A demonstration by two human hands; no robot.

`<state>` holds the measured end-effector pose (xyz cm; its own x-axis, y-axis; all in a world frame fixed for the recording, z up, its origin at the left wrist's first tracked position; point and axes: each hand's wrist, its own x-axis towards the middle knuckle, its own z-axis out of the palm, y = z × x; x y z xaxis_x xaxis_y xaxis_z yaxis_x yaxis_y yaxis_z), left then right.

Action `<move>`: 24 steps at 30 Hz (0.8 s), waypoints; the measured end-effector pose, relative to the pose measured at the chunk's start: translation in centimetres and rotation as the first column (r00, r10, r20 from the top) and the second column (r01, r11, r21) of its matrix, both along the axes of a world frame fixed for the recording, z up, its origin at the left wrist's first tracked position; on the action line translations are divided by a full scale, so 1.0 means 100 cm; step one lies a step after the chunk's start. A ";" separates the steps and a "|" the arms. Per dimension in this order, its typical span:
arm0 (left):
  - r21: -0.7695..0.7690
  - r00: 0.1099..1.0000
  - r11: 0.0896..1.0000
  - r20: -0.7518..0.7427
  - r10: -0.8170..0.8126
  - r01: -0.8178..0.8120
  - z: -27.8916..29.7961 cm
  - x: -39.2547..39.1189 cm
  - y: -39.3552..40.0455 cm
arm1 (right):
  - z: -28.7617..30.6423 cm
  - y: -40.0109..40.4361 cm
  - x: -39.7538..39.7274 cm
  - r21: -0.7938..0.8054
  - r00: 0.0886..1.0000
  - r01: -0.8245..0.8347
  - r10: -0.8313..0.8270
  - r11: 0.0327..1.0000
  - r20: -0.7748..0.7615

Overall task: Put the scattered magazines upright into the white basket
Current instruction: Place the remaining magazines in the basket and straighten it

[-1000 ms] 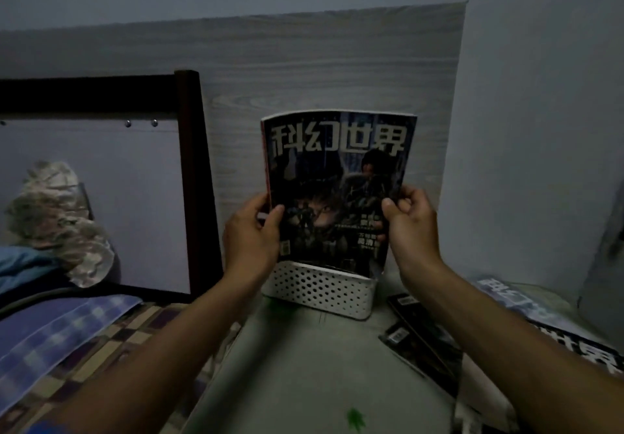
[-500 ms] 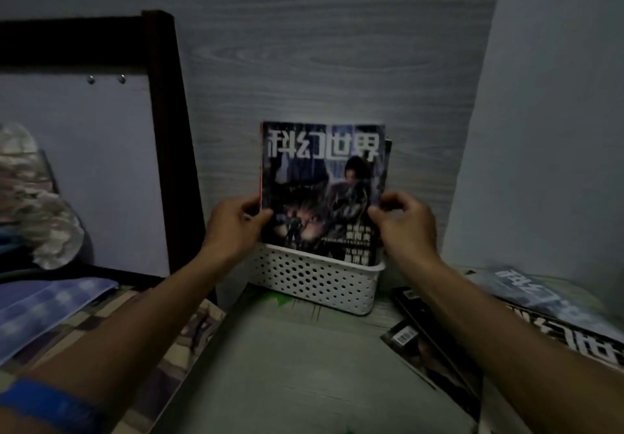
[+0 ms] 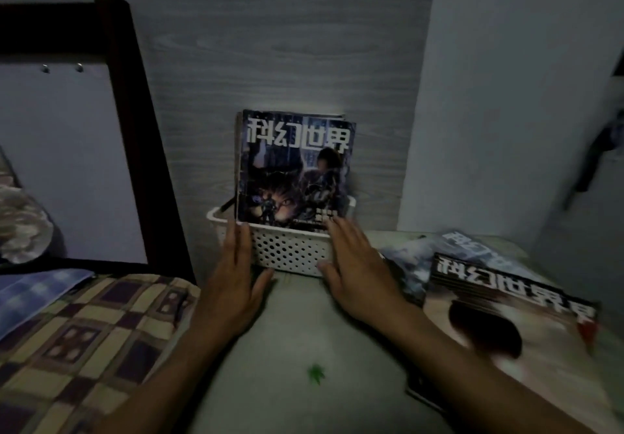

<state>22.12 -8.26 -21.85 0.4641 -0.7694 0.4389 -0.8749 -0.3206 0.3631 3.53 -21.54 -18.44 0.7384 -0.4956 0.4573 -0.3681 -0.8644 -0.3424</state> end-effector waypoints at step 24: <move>0.056 0.956 0.973 -0.206 -0.209 0.224 0.040 -0.235 0.031 | 0.015 0.028 -0.294 0.358 0.812 0.581 -0.488 0.731 -0.321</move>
